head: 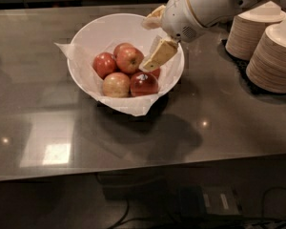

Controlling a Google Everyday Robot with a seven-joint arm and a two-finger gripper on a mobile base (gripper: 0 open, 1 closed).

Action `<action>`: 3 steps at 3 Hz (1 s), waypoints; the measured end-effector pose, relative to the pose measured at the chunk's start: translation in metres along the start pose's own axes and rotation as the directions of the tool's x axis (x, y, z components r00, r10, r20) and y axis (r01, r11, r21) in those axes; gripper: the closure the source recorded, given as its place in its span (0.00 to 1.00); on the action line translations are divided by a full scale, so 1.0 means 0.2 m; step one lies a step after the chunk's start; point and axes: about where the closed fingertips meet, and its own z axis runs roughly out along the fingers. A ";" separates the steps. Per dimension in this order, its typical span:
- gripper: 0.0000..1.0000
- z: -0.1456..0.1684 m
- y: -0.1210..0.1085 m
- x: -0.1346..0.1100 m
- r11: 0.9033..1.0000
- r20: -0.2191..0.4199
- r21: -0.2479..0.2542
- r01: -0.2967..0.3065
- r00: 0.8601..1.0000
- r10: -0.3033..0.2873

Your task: Pick apple from white bowl

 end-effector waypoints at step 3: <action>0.46 0.19 -0.05 0.02 0.999 0.017 -0.038 -0.016 1.000 0.017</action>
Offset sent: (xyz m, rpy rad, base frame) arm 0.0275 0.0203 -0.0222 0.0179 0.0261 0.0195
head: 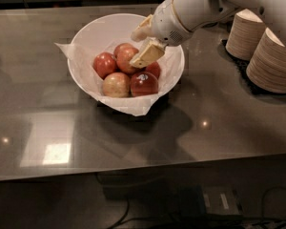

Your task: Pick apple from white bowl

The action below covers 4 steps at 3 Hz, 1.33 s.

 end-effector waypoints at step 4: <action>0.49 0.17 0.04 -0.01 0.995 0.006 -0.098 -0.020 1.000 0.021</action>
Offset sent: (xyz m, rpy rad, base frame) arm 0.0046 0.0379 -0.0367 -0.0054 0.1226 0.0820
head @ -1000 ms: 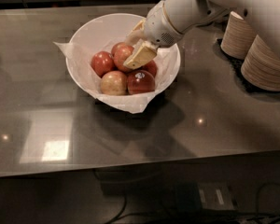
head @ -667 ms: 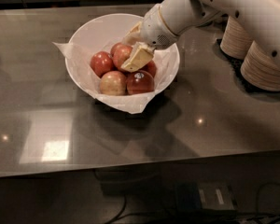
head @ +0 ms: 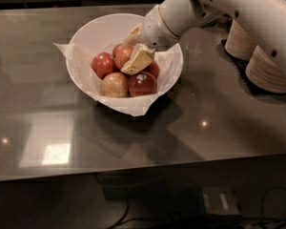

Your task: Pick apple from white bowl

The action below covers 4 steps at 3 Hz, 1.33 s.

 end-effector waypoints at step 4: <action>0.55 0.04 0.00 -0.02 0.998 -0.010 -0.059 -0.013 1.000 0.012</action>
Offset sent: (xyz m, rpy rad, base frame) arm -0.0008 0.0270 -0.0615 -0.0542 0.1800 0.0892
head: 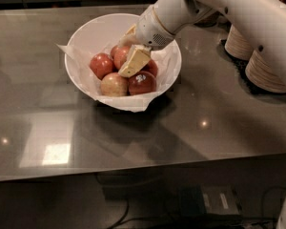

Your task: Pick apple from white bowl

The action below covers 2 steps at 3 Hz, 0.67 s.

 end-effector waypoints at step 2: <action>0.99 0.01 0.00 0.00 1.000 0.000 -0.021 -0.008 1.000 0.008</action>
Offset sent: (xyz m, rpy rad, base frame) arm 0.0108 -0.0026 -0.0458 -0.0025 0.1127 0.0195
